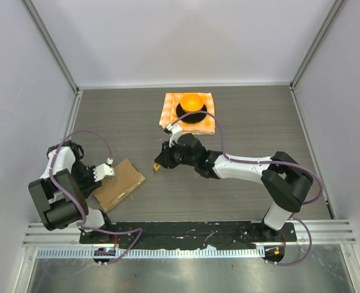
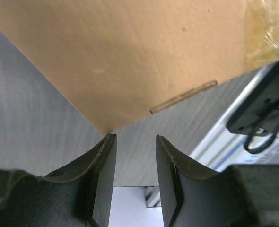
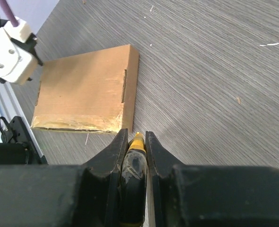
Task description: Unpack the express box
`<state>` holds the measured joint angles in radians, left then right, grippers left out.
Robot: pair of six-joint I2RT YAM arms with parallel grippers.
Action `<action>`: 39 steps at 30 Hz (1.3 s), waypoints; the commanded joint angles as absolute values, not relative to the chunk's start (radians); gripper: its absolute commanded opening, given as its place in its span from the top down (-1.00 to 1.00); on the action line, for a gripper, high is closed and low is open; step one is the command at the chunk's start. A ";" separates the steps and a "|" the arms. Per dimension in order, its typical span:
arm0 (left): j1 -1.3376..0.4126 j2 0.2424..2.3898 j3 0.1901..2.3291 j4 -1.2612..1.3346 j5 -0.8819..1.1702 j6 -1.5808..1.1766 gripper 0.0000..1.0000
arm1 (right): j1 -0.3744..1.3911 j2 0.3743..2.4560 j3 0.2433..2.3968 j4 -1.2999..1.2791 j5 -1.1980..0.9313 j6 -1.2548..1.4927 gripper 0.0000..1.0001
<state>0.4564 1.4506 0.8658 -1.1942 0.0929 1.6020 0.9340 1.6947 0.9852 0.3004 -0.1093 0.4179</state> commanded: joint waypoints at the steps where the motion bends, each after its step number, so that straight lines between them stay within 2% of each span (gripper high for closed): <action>1: 0.378 1.417 0.847 -1.043 0.130 1.583 0.14 | 0.939 1.612 0.963 0.348 -0.127 0.426 0.99; 7: 0.194 1.427 0.825 -1.029 0.195 1.435 0.13 | 0.940 1.559 0.919 0.347 -0.112 0.440 0.98; 13: 0.034 1.439 0.827 -1.058 0.276 1.250 0.12 | 0.939 1.419 0.819 0.201 -0.049 0.443 0.99; 21: -0.020 1.480 0.864 -1.085 0.341 1.151 0.12 | 0.939 1.286 0.762 0.006 -0.141 0.456 0.98; 24: -0.023 1.489 0.865 -1.074 0.344 1.138 0.12 | 0.945 1.304 0.762 0.006 -0.219 0.465 0.99; 31: -0.077 1.480 0.888 -1.107 0.387 1.098 0.12 | 0.951 1.443 0.772 0.136 -0.184 0.482 0.98; 39: -0.205 1.447 0.894 -1.143 0.431 1.042 0.13 | 0.937 1.536 0.842 0.143 -0.101 0.451 0.98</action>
<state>-0.1600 1.4807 0.8677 -1.0992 0.3729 1.0767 0.9451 1.5391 0.7845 0.0818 -0.1581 0.4683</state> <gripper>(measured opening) 0.438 0.215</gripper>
